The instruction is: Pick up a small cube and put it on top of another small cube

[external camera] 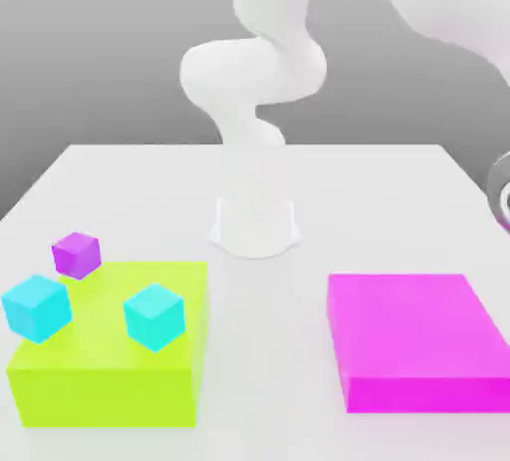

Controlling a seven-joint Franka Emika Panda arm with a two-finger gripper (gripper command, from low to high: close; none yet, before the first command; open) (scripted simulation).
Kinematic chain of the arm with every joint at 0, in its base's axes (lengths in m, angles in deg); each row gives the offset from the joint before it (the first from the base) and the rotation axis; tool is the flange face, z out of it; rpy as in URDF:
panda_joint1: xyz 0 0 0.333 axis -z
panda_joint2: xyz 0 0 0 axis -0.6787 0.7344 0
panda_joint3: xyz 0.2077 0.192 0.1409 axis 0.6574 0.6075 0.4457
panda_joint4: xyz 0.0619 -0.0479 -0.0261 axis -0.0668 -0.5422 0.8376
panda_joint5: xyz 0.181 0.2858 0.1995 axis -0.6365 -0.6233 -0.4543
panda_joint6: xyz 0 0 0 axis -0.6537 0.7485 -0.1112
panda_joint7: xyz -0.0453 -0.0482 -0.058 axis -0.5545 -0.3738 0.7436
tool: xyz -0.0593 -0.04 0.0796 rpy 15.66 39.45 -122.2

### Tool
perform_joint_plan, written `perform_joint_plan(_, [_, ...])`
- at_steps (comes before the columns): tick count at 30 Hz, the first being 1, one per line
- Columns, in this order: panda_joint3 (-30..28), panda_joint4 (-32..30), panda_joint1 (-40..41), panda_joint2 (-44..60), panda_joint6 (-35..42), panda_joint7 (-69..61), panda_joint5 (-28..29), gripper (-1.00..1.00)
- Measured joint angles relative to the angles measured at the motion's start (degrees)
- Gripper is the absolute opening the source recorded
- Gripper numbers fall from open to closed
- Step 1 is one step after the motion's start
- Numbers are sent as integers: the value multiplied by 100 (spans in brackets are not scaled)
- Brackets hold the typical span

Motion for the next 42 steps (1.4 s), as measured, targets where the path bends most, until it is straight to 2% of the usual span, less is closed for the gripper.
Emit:
perform_joint_plan(1, [-53, 49, -46, 205, -147, 33, 52, 0])
perform_joint_plan(2, [-87, 81, -76, 339, -245, 56, 86, -100])
perform_joint_plan(8, [-106, 97, -93, 406, -295, 51, 83, -100])
perform_joint_plan(13, [40, -113, 65, -355, 247, -52, -173, -100])
perform_joint_plan(20, [-438, -1014, 772, -1621, 514, 740, -1009, -100])
perform_joint_plan(26, [-986, -1808, 1295, -2663, 740, 1704, -1395, -100])
perform_joint_plan(34, [-1424, -2870, 2395, -4017, 1028, 3386, -1364, -100])
perform_joint_plan(42, [-1722, -3896, 3343, -5145, 1135, 5179, -1037, -100])
